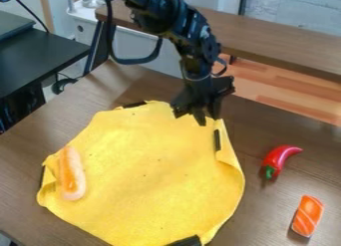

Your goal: Fold the cloth from top right to bottom left

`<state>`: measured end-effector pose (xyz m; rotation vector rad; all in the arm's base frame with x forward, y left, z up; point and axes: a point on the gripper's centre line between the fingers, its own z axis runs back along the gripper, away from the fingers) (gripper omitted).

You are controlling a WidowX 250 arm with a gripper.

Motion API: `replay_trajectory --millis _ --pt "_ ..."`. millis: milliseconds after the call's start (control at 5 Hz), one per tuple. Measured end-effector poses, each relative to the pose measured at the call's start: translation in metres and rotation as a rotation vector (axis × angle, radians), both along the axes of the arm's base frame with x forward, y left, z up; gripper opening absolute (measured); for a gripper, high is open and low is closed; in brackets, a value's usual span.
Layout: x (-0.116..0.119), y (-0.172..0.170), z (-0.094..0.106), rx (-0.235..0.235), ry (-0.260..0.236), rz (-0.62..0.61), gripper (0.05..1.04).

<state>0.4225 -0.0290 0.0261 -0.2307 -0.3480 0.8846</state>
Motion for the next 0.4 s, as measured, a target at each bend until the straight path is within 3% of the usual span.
replay_trajectory --millis 200,400 --pt "0.0 -0.007 0.0 -0.003 -0.005 -0.023 0.738" --pt "0.005 -0.019 -0.014 0.016 0.001 -0.047 0.985"
